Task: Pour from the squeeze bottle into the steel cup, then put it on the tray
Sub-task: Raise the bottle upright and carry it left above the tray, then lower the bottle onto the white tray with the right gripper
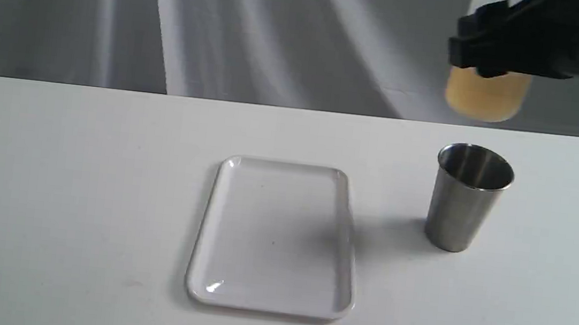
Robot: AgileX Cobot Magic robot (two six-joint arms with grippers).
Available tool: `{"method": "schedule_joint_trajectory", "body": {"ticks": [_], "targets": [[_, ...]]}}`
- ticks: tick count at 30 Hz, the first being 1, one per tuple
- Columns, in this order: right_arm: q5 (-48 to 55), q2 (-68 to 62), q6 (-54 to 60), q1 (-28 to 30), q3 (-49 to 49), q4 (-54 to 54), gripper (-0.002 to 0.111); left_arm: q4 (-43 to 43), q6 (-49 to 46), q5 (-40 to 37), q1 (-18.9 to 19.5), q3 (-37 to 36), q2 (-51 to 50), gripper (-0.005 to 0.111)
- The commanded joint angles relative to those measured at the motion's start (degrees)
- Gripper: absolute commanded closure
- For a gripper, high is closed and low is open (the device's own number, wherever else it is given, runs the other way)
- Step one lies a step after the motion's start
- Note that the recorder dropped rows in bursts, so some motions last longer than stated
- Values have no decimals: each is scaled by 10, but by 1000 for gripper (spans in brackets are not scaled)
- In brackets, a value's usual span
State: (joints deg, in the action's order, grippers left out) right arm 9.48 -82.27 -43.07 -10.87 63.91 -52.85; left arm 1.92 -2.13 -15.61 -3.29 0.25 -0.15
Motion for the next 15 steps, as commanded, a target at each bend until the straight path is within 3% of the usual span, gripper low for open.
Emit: {"method": "schedule_joint_trajectory", "body": {"ticks": [1, 6, 15], "targets": [[-99, -36, 96, -1, 15, 112, 92, 0, 3, 4, -3, -3, 1, 107], [-132, -94, 173, -30, 15, 197, 92, 0, 3, 4, -3, -3, 1, 107], [-224, -203, 209, -77, 15, 229, 92, 0, 1, 4, -3, -3, 1, 107]]}}
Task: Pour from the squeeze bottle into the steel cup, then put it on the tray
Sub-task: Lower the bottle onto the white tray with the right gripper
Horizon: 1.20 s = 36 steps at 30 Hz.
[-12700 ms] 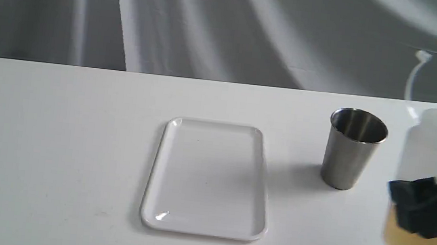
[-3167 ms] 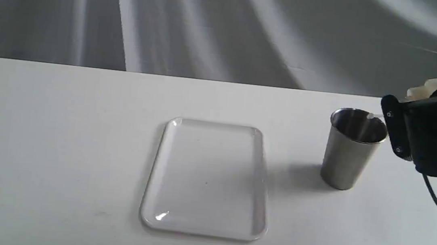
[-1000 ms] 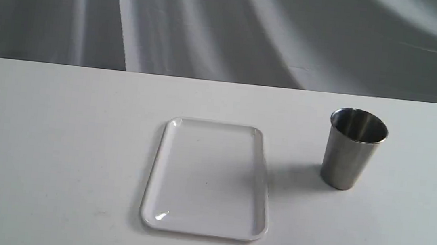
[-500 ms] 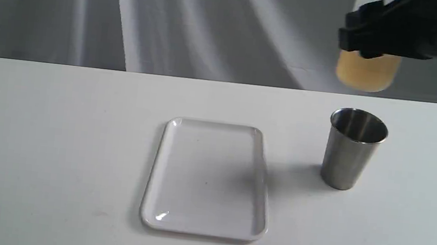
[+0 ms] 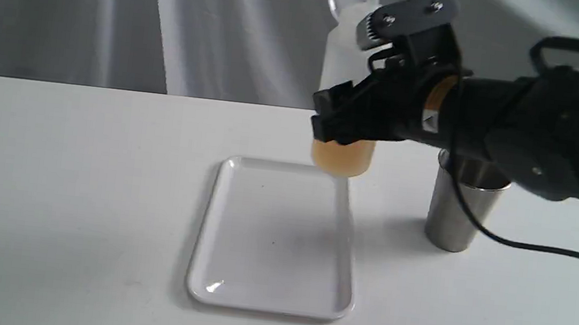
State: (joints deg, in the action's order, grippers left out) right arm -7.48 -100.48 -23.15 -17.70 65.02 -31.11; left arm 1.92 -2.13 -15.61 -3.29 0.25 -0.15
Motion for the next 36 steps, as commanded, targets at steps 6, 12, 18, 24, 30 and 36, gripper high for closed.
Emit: {"method": "schedule_joint_trajectory", "body": {"ticks": [6, 12, 18, 24, 30, 36], "targets": [[-78, -69, 37, -23, 4, 44, 92, 0, 1, 4, -3, -3, 1, 107], [-93, -91, 41, -29, 4, 63, 92, 0, 3, 4, -3, -3, 1, 107], [-96, -119, 49, -29, 22, 63, 92, 0, 3, 4, -3, -3, 1, 107], [-74, -142, 51, -29, 69, 62, 92, 0, 1, 4, -3, -3, 1, 107], [-47, -162, 51, -30, 98, 58, 92, 0, 1, 4, -3, -3, 1, 107], [-23, -166, 51, -35, 98, 58, 92, 0, 1, 4, -3, -3, 1, 107]]}}
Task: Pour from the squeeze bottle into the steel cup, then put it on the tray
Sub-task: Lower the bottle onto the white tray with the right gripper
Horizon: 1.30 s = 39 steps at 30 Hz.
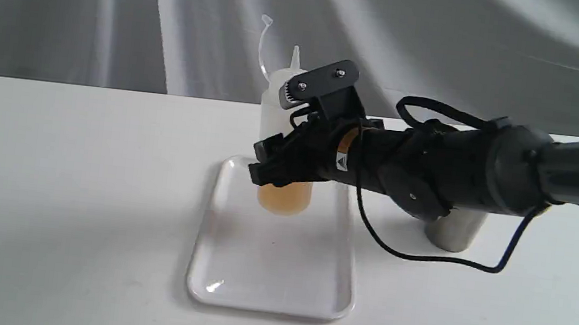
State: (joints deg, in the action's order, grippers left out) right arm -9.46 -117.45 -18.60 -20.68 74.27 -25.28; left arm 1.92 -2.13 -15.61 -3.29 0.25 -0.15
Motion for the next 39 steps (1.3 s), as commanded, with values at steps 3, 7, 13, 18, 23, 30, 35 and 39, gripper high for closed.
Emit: {"method": "schedule_joint_trajectory", "body": {"ticks": [3, 7, 13, 18, 23, 30, 35, 39], "targets": [[1, 4, 5, -8, 5, 0, 92, 0, 1, 4, -3, -3, 1, 107], [21, 4, 6, -20, 5, 0, 92, 0, 1, 4, -3, -3, 1, 107], [25, 2, 8, -21, 5, 0, 92, 0, 1, 4, -3, -3, 1, 107], [30, -7, 8, -21, 5, -2, 92, 0, 1, 4, -3, -3, 1, 107], [37, -9, 8, -21, 5, -2, 92, 0, 3, 4, -3, -3, 1, 107], [42, -9, 8, -21, 5, -2, 92, 0, 3, 4, -3, -3, 1, 107], [46, -9, 8, -21, 5, 0, 92, 0, 1, 4, -3, -3, 1, 107], [53, -9, 8, -21, 5, 0, 92, 0, 1, 4, -3, -3, 1, 107]]}}
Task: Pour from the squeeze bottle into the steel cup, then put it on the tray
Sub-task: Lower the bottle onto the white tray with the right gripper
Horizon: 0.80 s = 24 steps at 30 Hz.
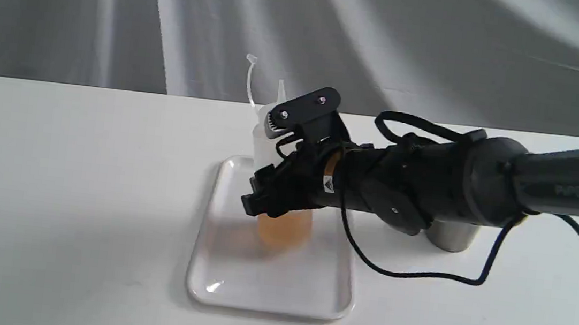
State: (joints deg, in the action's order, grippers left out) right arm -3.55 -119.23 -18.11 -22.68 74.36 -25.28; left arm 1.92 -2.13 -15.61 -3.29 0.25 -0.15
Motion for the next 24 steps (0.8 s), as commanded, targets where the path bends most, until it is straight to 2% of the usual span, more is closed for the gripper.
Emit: {"method": "schedule_joint_trajectory", "body": {"ticks": [1, 16, 20, 24], "targets": [[-1, 8, 3, -1, 4, 0, 92, 0, 1, 4, -3, -3, 1, 107], [12, 8, 3, -1, 4, 0, 91, 0, 3, 4, -3, -3, 1, 107], [13, 8, 3, -1, 4, 0, 77, 0, 2, 4, -3, -3, 1, 107], [13, 8, 3, -1, 4, 0, 48, 0, 2, 4, -3, -3, 1, 107]]}}
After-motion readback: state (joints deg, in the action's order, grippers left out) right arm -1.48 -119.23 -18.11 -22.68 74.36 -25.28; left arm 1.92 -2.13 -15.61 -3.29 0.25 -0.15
